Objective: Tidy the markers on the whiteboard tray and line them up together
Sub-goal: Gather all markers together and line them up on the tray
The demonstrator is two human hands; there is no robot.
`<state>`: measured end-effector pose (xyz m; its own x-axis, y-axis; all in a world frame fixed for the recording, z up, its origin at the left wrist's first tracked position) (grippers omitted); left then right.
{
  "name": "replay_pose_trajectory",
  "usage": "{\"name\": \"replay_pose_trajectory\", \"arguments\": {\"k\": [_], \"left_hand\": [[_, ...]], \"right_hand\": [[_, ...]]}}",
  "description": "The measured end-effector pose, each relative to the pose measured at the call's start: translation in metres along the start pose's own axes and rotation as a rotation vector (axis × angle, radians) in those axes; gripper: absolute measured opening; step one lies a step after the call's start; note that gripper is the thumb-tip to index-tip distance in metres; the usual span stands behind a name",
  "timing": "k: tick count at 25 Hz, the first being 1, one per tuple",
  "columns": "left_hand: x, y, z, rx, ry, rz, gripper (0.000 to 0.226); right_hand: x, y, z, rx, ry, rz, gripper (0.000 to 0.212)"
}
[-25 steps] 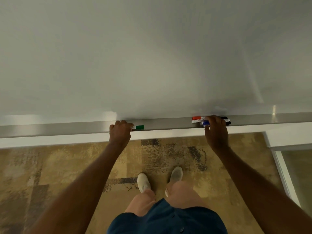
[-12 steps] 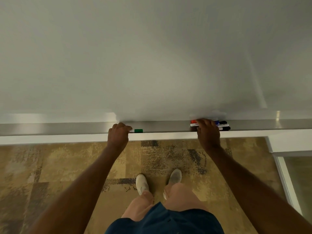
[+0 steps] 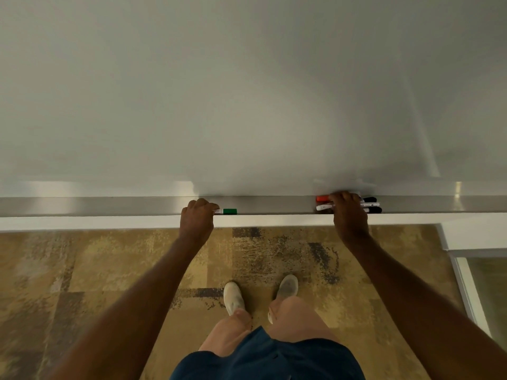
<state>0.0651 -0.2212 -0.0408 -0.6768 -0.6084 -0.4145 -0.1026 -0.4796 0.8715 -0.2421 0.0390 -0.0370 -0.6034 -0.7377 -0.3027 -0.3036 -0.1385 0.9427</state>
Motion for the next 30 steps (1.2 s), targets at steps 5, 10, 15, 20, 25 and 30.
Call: {"name": "replay_pose_trajectory", "arguments": {"k": [5,10,15,20,25,30], "left_hand": [[0.0,0.0,0.0,0.001,-0.009,-0.004,0.036],[-0.001,0.0,-0.002,-0.03,-0.014,-0.001,0.034],[-0.001,-0.001,-0.006,-0.108,-0.013,0.035,0.026],[-0.009,0.0,-0.012,-0.191,0.033,0.131,0.023],[-0.014,-0.005,-0.015,-0.407,0.061,0.13,0.038],[-0.016,-0.008,-0.019,-0.488,0.036,0.137,0.052]], "right_hand": [[-0.003,0.007,-0.005,-0.001,0.056,-0.011,0.032],[-0.004,0.027,-0.028,-0.02,0.103,-0.032,0.031],[-0.024,0.059,-0.123,0.025,0.335,-0.015,0.03],[-0.009,0.02,-0.221,-0.046,0.447,-0.125,0.039],[0.014,-0.013,-0.278,-0.076,0.409,-0.199,0.038],[0.023,-0.026,-0.301,-0.117,0.384,-0.24,0.048]]}}
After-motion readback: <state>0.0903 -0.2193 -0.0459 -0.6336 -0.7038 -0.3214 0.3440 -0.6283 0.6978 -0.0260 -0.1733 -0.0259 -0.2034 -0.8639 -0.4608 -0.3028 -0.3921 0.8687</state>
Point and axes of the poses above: each hand's wrist, its own x-axis towards the middle knuckle, its own y-axis out of the back of the hand, z = x × y, the point moved 6 cm from there along x, towards the middle knuckle, and after that the axes turned 15 degrees about -z, right-handed, at the moved point
